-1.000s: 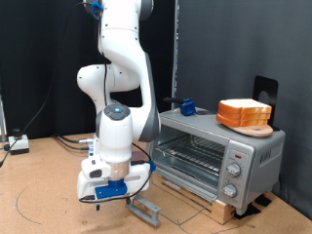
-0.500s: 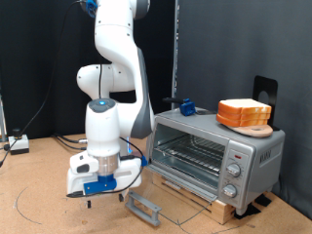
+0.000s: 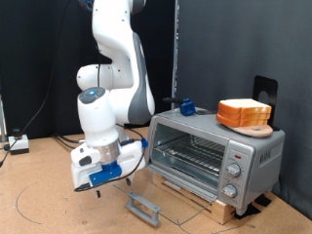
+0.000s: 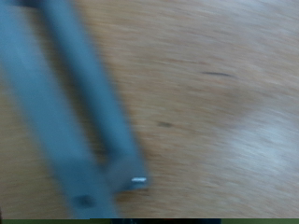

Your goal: Make a piece of toast with the oven

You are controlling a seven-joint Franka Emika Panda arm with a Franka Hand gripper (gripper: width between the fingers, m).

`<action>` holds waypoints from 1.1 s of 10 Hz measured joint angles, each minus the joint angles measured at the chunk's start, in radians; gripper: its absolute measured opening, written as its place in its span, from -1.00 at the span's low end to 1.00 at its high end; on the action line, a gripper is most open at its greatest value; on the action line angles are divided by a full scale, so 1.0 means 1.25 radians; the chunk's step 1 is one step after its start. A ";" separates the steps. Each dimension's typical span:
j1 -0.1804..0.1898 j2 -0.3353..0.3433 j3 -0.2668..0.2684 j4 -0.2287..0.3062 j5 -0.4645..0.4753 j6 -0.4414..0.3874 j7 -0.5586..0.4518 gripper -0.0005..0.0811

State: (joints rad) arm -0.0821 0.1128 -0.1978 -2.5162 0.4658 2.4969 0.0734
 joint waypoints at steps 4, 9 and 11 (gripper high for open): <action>-0.014 -0.110 -0.011 0.017 0.125 -0.241 -0.173 0.99; -0.016 -0.242 -0.017 0.023 0.131 -0.409 -0.181 0.99; -0.016 -0.300 -0.006 0.008 0.088 -0.429 -0.135 0.99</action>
State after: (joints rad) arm -0.1016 -0.2616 -0.2052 -2.5067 0.5761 1.9609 -0.0960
